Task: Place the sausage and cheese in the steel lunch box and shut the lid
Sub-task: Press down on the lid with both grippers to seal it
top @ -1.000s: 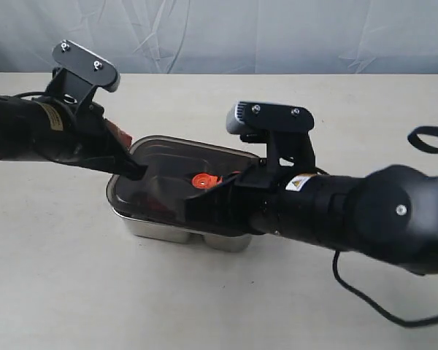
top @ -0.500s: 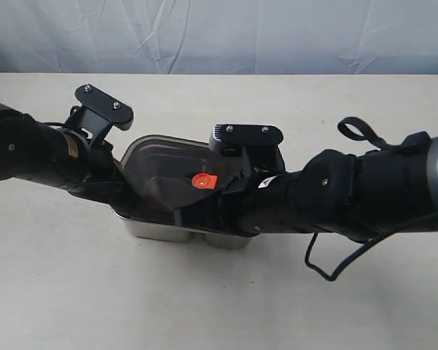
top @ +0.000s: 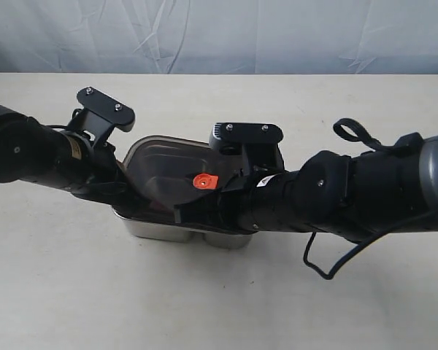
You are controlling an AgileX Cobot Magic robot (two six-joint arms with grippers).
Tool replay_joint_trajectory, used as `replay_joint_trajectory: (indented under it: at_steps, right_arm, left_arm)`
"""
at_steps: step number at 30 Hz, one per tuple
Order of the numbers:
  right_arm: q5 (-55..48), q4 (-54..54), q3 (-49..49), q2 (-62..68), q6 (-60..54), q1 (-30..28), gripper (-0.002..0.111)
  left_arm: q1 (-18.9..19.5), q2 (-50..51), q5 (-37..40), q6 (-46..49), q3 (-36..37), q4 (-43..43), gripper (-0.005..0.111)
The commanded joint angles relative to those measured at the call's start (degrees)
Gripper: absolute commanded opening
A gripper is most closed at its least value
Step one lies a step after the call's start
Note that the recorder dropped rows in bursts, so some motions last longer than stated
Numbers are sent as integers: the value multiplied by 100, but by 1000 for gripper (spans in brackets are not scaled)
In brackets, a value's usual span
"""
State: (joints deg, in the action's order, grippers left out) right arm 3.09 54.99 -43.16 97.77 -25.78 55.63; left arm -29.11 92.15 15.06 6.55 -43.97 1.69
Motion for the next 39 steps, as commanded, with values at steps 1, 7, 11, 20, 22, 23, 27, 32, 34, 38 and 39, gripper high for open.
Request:
replay_joint_trajectory:
  at_steps: [1,7,11,20,22,23,27,32,34,38,39]
  right_arm:
    - [49,-53,54,137,-15,-34,0]
    - [27,-53,54,137,-8,-34,0]
    - [28,-53,54,137,-8,-34,0]
    - [104,-53,54,137,-2,-34,0]
    - [194,-53,54,112,-2,-34,0]
    - [248,-53,54,95,-2,-34,0]
    - [475,-53,54,-132,-2,-34,0]
    - [673,-53,54,-484,-2,-34,0]
    - [683,-53,54,-572,-2,-34,0]
    - [695,-53,54,-709,-2,-34,0]
    - [695,-53,54,-741,-2,-34,0]
  left_arm:
    - [-19,241,283,1,117,167,0]
    - [-19,544,282,1,117,181,0]
    - [-19,697,294,11,117,246,0]
    - [-19,362,303,11,117,267,0]
    - [-19,158,290,11,117,240,0]
    - [-19,70,274,11,117,241,0]
    - [-19,-380,193,11,117,175,0]
    - [-19,-787,75,11,117,76,0]
    - [-19,-891,18,-1,117,5,0]
    - [-19,-1021,-6,-1,117,-8,0]
    - [-19,-1053,5,-1,117,-8,0]
